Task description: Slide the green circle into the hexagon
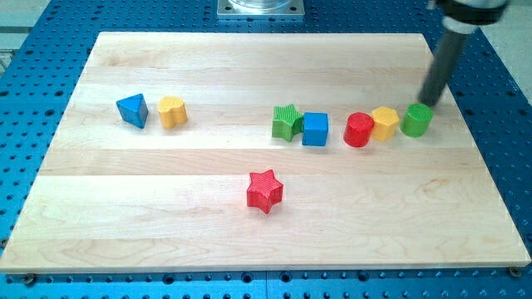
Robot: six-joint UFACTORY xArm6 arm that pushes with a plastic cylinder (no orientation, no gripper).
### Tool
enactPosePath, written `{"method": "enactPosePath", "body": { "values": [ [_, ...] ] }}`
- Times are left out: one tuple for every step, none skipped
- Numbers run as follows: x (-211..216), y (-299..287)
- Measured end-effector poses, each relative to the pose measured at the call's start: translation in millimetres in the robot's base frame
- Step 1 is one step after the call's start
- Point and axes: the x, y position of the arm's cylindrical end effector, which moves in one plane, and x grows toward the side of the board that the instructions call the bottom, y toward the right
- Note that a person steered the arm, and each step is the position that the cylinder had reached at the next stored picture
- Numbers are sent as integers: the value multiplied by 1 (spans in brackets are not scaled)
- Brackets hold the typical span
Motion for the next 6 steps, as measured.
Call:
{"method": "enactPosePath", "body": {
  "values": [
    [49, 21],
    [72, 13],
    [70, 11],
    [70, 11],
    [57, -10],
    [36, -69]
  ]
}}
